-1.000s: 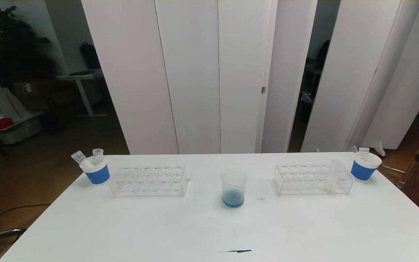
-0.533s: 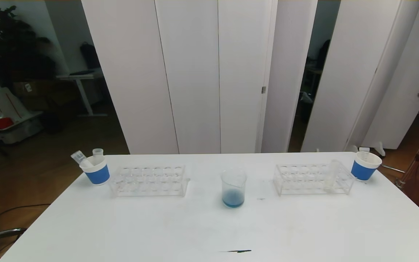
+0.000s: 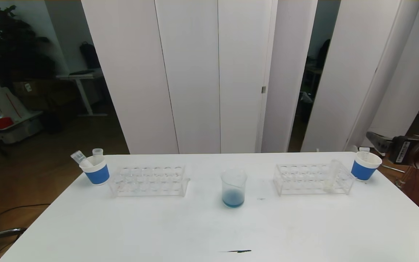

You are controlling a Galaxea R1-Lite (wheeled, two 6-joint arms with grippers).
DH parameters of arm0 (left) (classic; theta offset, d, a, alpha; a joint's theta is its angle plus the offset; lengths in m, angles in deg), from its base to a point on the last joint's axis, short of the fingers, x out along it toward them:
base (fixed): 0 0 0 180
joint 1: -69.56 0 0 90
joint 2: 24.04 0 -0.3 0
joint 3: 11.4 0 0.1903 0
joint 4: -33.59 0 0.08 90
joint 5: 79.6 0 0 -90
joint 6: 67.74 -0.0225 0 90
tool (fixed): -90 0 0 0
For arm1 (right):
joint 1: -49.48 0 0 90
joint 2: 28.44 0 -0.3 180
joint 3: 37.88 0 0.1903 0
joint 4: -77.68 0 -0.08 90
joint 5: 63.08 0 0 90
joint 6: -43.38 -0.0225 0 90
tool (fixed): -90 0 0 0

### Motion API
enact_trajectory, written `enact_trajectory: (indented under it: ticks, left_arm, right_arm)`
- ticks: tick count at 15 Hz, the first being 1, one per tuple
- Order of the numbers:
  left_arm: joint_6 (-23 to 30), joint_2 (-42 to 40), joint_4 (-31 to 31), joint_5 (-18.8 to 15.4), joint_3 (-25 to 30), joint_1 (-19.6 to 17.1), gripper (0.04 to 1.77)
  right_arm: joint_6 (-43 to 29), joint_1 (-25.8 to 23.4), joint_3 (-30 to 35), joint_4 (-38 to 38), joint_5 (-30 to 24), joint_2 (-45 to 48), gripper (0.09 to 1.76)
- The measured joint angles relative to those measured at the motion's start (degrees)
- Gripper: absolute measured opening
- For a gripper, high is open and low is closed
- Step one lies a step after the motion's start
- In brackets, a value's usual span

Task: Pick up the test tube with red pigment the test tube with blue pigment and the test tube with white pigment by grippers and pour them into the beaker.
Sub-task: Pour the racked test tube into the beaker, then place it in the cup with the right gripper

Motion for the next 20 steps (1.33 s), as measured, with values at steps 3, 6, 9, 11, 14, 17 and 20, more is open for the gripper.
enact_trajectory:
  ticks: [3, 6, 9, 11, 14, 17, 20]
  left_arm:
    - [0.0, 0.0, 0.0, 0.0, 0.0, 0.0, 1.74]
    - [0.0, 0.0, 0.0, 0.0, 0.0, 0.0, 1.74]
    - [0.0, 0.0, 0.0, 0.0, 0.0, 0.0, 1.74]
    - [0.0, 0.0, 0.0, 0.0, 0.0, 0.0, 1.74]
    - [0.0, 0.0, 0.0, 0.0, 0.0, 0.0, 1.74]
    - [0.0, 0.0, 0.0, 0.0, 0.0, 0.0, 1.74]
    - [0.0, 0.0, 0.0, 0.0, 0.0, 0.0, 1.74]
  right_arm:
    - [0.3, 0.3, 8.2, -11.2, 1.2, -4.6, 1.75]
    - [0.7, -0.3, 11.8, -17.6, 1.4, -10.6, 1.75]
    - [1.0, -0.4, 12.2, -20.9, 1.4, -16.4, 1.75]
    - [1.8, -0.4, 11.2, -21.5, 1.3, -19.6, 1.75]
    - [2.7, -0.3, 7.9, -22.6, 1.3, -24.5, 1.75]
    - [3.1, -0.2, 3.4, -22.7, 1.3, -28.7, 1.75]
    - [3.3, 0.0, -0.4, -22.6, 1.3, -32.6, 1.75]
